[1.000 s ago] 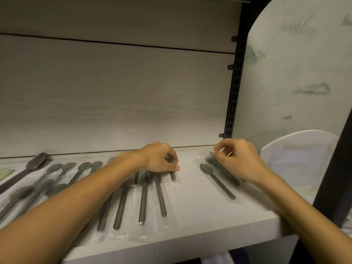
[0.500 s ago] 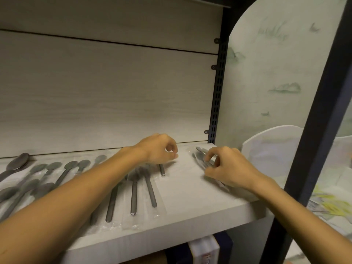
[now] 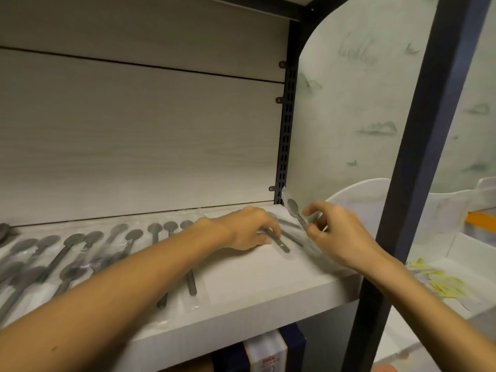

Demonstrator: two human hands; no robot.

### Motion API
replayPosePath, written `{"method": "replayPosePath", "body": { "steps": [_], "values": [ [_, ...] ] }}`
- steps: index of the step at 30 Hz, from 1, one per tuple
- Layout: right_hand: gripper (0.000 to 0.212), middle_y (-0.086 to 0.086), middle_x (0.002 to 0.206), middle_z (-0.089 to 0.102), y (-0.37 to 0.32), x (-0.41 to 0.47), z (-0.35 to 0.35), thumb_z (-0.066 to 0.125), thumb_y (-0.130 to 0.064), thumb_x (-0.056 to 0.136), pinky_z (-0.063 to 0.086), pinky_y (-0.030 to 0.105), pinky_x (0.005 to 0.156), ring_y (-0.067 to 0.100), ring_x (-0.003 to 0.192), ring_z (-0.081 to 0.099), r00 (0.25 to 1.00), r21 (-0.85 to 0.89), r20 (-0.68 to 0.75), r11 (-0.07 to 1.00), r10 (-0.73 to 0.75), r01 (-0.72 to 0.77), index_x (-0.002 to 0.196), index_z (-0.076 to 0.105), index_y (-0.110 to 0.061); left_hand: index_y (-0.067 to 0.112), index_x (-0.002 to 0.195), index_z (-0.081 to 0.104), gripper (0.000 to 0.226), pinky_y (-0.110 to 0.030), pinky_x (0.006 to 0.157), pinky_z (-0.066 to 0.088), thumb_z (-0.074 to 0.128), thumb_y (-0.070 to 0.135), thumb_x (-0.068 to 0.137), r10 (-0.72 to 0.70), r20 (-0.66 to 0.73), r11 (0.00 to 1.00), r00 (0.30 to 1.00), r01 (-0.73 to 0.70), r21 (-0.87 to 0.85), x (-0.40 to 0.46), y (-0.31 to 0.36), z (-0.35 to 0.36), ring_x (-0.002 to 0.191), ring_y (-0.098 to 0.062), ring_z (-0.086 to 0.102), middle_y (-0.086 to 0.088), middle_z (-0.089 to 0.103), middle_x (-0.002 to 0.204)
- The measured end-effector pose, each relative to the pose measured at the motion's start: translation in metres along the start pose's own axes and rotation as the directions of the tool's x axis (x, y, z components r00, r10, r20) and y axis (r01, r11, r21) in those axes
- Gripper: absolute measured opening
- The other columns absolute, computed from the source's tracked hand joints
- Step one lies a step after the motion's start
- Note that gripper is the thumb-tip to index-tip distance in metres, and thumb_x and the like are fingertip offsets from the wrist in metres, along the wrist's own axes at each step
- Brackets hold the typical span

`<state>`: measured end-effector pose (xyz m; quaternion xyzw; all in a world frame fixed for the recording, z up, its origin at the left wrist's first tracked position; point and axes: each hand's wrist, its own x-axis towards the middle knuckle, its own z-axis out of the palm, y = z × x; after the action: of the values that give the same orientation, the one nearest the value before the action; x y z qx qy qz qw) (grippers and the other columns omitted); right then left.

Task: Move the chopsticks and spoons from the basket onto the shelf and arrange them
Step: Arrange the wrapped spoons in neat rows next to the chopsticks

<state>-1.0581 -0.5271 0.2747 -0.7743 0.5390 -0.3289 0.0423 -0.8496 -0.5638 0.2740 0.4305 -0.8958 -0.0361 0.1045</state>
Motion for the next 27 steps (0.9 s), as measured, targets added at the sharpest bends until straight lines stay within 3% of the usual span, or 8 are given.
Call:
{"method": "replayPosePath", "body": {
  "steps": [2,6,9,12,16,19,22,27],
  "values": [
    [0.025,-0.005,0.073,0.063,0.002,-0.001,0.001,0.057,-0.019,0.091,0.054,0.036,0.070,0.010,0.071,0.058,1.000,0.006,0.004,1.000,0.006,-0.006,0.116,0.059,-0.022,0.017,0.105,0.069,0.016,-0.032,0.089,0.045,0.064,0.019,0.090,-0.009,-0.010,1.000,1.000,0.008,-0.014,-0.003,-0.002,-0.002,0.101,-0.018,0.055,-0.002,0.064,0.107],
    [0.025,-0.001,0.064,0.063,-0.002,-0.001,0.006,0.055,-0.015,0.092,0.043,0.013,0.053,0.008,0.059,0.057,0.999,0.084,0.034,0.996,-0.008,0.005,0.114,0.056,-0.026,0.015,0.092,0.065,0.006,-0.033,0.086,0.044,0.066,0.020,0.089,0.032,-0.026,0.999,0.999,-0.033,-0.030,-0.013,-0.005,-0.007,0.095,-0.017,0.053,0.000,0.062,0.101],
    [0.028,-0.004,0.049,0.060,-0.009,0.001,0.009,0.051,-0.009,0.093,0.041,0.010,0.051,0.004,0.050,0.053,0.997,0.132,0.061,0.990,-0.050,0.041,0.108,0.059,-0.032,0.019,0.090,0.056,0.005,-0.035,0.082,0.045,0.061,0.019,0.092,0.033,-0.079,0.997,0.996,-0.039,-0.069,-0.022,-0.008,-0.011,0.090,-0.019,0.055,0.005,0.064,0.102],
    [0.026,-0.010,0.042,0.055,-0.016,0.004,0.012,0.048,-0.010,0.092,0.036,0.007,0.047,-0.002,0.043,0.050,0.997,0.156,0.076,0.988,-0.020,0.008,0.095,0.069,-0.025,0.020,0.091,0.053,0.007,-0.036,0.078,0.049,0.058,0.017,0.094,0.010,-0.124,0.990,0.992,-0.027,-0.138,-0.035,-0.014,-0.021,0.086,-0.022,0.059,0.006,0.066,0.098],
    [0.026,-0.016,0.044,0.057,-0.028,0.004,0.016,0.050,-0.010,0.090,0.041,0.009,0.053,-0.003,0.048,0.053,0.992,0.208,0.123,0.978,-0.002,-0.023,0.079,0.070,-0.023,0.021,0.094,0.055,0.012,-0.027,0.075,0.049,0.065,0.016,0.089,-0.009,-0.202,0.991,0.979,-0.018,-0.135,-0.056,-0.027,-0.034,0.082,-0.012,0.059,0.012,0.064,0.092],
    [0.024,-0.015,0.050,0.061,-0.040,0.000,0.023,0.055,-0.012,0.089,0.048,0.023,0.064,0.002,0.052,0.052,0.989,0.301,0.146,0.953,-0.030,-0.015,0.074,0.073,-0.017,0.027,0.104,0.054,0.024,-0.025,0.079,0.053,0.068,0.015,0.087,-0.063,-0.248,0.990,0.967,0.029,-0.138,-0.075,-0.041,-0.042,0.086,-0.010,0.061,0.011,0.063,0.098],
    [0.021,-0.012,0.054,0.063,-0.058,-0.005,0.030,0.059,-0.012,0.086,0.045,0.021,0.060,0.001,0.052,0.051,0.982,0.426,0.168,0.905,-0.080,0.001,0.072,0.074,-0.013,0.023,0.106,0.063,0.024,-0.025,0.080,0.052,0.069,0.011,0.086,-0.067,-0.286,0.998,0.956,0.066,-0.013,-0.094,-0.053,-0.049,0.088,-0.010,0.061,0.007,0.064,0.099],
    [0.005,-0.008,0.062,0.064,-0.082,-0.012,0.046,0.071,-0.013,0.080,0.051,0.022,0.065,0.004,0.059,0.056,0.947,0.517,0.261,0.855,-0.188,0.027,0.082,0.074,-0.016,0.017,0.098,0.071,0.018,-0.020,0.077,0.049,0.068,0.006,0.084,-0.100,-0.302,0.987,0.948,0.132,0.088,-0.120,-0.065,-0.053,0.089,-0.011,0.061,0.004,0.067,0.097]
  ]
}}
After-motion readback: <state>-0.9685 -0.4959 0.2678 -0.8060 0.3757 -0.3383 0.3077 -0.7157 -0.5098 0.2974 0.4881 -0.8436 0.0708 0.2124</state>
